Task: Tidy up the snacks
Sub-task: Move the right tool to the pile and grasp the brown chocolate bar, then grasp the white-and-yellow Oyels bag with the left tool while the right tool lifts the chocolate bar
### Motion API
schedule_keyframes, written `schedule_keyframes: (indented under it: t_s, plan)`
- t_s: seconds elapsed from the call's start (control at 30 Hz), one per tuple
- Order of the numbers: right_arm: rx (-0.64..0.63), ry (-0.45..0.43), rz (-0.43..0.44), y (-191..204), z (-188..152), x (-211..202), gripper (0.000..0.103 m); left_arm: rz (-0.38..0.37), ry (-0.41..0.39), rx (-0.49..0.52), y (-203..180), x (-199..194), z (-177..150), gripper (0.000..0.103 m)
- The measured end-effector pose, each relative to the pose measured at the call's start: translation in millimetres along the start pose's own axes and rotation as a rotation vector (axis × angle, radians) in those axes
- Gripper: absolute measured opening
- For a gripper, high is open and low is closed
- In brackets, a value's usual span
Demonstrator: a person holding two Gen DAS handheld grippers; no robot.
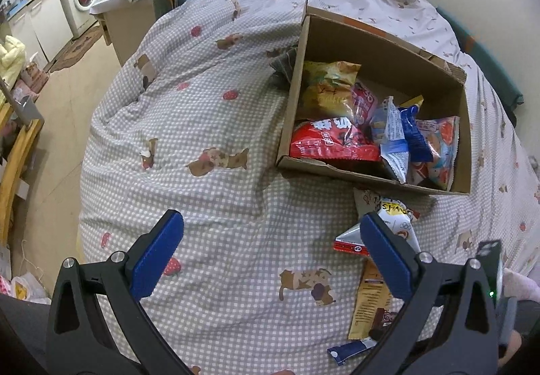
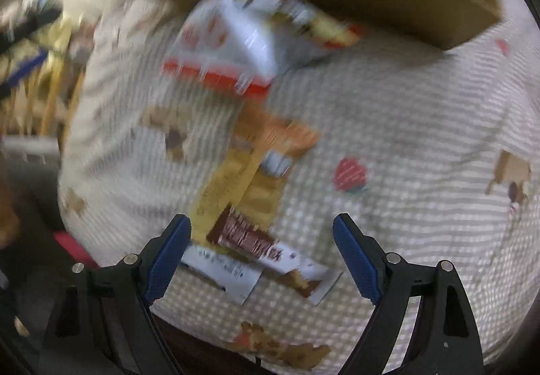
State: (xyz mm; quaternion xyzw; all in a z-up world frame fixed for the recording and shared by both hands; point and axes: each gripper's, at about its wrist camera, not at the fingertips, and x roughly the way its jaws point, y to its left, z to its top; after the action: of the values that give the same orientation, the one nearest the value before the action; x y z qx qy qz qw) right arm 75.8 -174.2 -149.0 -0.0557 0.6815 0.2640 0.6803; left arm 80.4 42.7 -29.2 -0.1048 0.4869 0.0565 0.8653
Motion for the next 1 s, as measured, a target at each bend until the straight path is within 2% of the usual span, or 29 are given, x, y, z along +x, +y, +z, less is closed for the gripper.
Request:
schedule_keyframes:
  t_s: [0.03, 0.07, 0.13, 0.2, 0.23, 0.27, 0.4, 0.5, 0.6, 0.73, 0.77, 0.87, 1.0]
  plan:
    - [-0.030, 0.022, -0.036, 3, -3, 5, 0.082, -0.003, 0.000, -0.001, 0, 0, 0, 0.103]
    - [-0.045, 0.029, -0.064, 4, -5, 7, 0.073, -0.005, 0.000, -0.002, 0, 0, 0, 0.103]
    - [-0.049, 0.022, -0.081, 4, -7, 5, 0.062, -0.007, 0.003, -0.004, 1, 1, 0, 0.103]
    - [-0.042, 0.005, -0.077, 2, -8, 0, 0.035, -0.008, 0.011, -0.005, 1, 2, 0, 0.103]
    - [-0.039, -0.009, -0.073, 0, -9, -5, 0.029, -0.010, 0.018, -0.004, 1, 4, -1, 0.103]
    - [-0.043, -0.021, -0.070, -1, -10, -9, 0.017, -0.011, 0.023, -0.001, 0, 5, -2, 0.103]
    - [-0.037, -0.082, -0.027, -4, -14, -30, 0.017, -0.012, 0.058, 0.030, -7, 11, -8, 0.103]
    - [0.023, -0.156, 0.011, -12, -15, -48, 0.017, -0.026, 0.078, 0.057, -15, 14, -13, 0.103]
    - [0.129, -0.239, 0.057, -32, -17, -68, 0.017, -0.078, 0.128, 0.107, -30, 20, -18, 0.103]
    - [0.237, -0.333, 0.077, -51, -21, -90, 0.017, -0.168, 0.239, 0.161, -60, 35, -19, 0.103]
    - [0.254, -0.349, 0.084, -56, -12, -91, 0.017, -0.168, 0.258, 0.168, -69, 40, -17, 0.103]
    - [0.320, -0.397, 0.098, -74, -13, -102, 0.017, -0.163, 0.257, 0.171, -91, 52, -6, 0.103]
    - [0.378, -0.413, 0.113, -89, -15, -108, 0.017, -0.130, 0.269, 0.181, -116, 76, 0, 0.103]
